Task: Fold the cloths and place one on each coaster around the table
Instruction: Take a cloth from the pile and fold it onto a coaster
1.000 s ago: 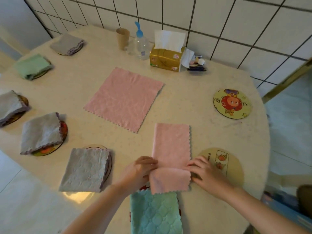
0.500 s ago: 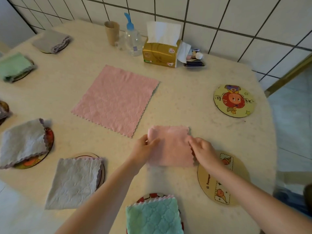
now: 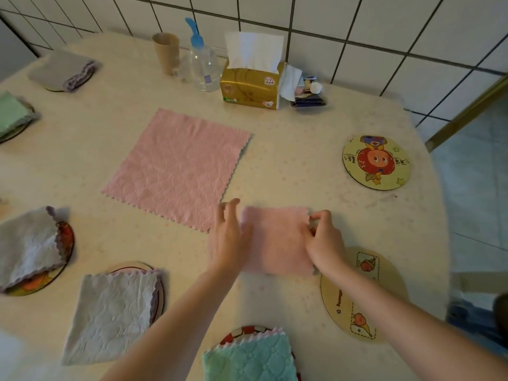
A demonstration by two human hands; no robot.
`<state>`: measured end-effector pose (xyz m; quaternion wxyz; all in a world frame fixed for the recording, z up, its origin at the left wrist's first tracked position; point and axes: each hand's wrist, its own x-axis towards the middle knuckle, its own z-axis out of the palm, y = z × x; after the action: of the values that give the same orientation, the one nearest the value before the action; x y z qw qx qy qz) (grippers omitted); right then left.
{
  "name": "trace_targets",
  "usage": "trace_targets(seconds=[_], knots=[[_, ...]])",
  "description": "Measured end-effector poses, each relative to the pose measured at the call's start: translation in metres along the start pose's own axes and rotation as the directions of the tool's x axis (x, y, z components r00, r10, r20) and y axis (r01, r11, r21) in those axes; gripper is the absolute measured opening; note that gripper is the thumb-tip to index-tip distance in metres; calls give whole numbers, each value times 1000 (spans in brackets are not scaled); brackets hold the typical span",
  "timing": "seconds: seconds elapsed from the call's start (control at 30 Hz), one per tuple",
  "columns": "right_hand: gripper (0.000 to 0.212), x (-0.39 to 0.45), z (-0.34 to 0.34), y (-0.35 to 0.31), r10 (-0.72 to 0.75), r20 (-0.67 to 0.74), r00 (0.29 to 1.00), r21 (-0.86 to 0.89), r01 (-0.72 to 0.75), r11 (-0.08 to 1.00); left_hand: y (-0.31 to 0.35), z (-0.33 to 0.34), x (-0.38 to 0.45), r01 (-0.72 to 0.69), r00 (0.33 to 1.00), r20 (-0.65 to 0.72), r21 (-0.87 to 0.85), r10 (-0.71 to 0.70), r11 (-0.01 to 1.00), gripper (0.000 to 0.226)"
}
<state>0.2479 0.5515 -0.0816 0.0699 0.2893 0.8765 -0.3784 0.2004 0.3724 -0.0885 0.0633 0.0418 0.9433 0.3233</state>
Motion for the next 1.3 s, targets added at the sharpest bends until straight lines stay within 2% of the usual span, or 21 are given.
trace_targets(seconds=[0.03, 0.07, 0.1, 0.13, 0.17, 0.27, 0.4, 0.43, 0.5, 0.53, 0.6, 0.67, 0.73, 0.8, 0.9, 0.97, 1.0, 1.07, 1.13, 1.3], knots=[[32, -3, 1, -1, -23, -7, 1000, -15, 23, 1000, -6, 2, -6, -204, 978, -13, 170, 209, 964, 46], [40, -7, 1, 0, -63, -10, 998, -49, 63, 997, -13, 5, -12, -375, 923, 27, 285, 384, 882, 45], [47, -12, 3, 1, -128, -11, 992, -115, 126, 985, -21, 8, -17, -485, 870, 95, 345, 485, 803, 44], [50, -17, 5, 2, -209, 1, 978, -208, 204, 957, -28, 12, -20, -535, 841, 154, 367, 518, 761, 46], [49, -21, 8, 4, -284, 28, 958, -301, 279, 912, -35, 16, -22, -539, 842, 202, 372, 501, 755, 50], [46, -24, 18, 12, -342, 78, 936, -479, 336, 811, -42, 21, -26, -466, 883, 274, 415, 381, 781, 60], [55, -29, 21, 7, -294, 11, 956, -478, 263, 838, -38, 21, -27, -399, 910, 268, 359, 317, 843, 63], [61, -31, 20, 5, -248, 0, 969, -452, 221, 864, -34, 20, -27, -349, 927, 245, 286, 284, 892, 64], [74, -35, 17, 1, -134, 1, 991, -375, 125, 919, -22, 15, -28, -162, 975, 156, 32, 155, 986, 68], [77, -36, 15, 0, -84, 17, 996, -321, 85, 943, -15, 11, -30, -64, 993, 89, -99, 73, 993, 68], [80, -35, 9, -4, 7, 60, 998, -166, 3, 986, 1, 4, -31, 89, 996, 21, -280, -86, 956, 64], [81, -28, 4, -8, 121, 110, 987, 17, -124, 992, 12, 0, -31, 284, 958, 86, -422, -274, 861, 58], [78, -20, 0, -10, 256, 174, 951, 154, -283, 947, 17, -1, -27, 481, 869, 184, -536, -460, 694, 53], [73, -15, -6, -9, 368, 239, 898, 250, -423, 871, 17, -3, -22, 592, 782, 262, -598, -566, 540, 52], [57, -15, -20, -6, 373, 313, 873, 341, -470, 814, 19, -7, -22, 643, 731, 352, -642, -584, 418, 57], [42, -21, -38, -3, 317, 306, 898, 355, -417, 837, 28, -12, -28, 637, 742, 399, -670, -540, 381, 53], [42, -24, -47, 1, 289, 278, 916, 354, -377, 856, 34, -13, -33, 628, 756, 417, -681, -505, 376, 48], [46, -31, -68, 15, 238, 210, 948, 329, -298, 896, 50, -11, -44, 603, 791, 437, -676, -429, 423, 38], [47, -40, -89, 32, 195, 158, 968, 325, -238, 915, 67, -3, -56, 570, 822, 447, -643, -353, 512, 32], [44, -56, -116, 87, 203, 99, 974, 231, -221, 948, 100, 34, -86, 498, 848, 472, -549, -242, 672, 42]])
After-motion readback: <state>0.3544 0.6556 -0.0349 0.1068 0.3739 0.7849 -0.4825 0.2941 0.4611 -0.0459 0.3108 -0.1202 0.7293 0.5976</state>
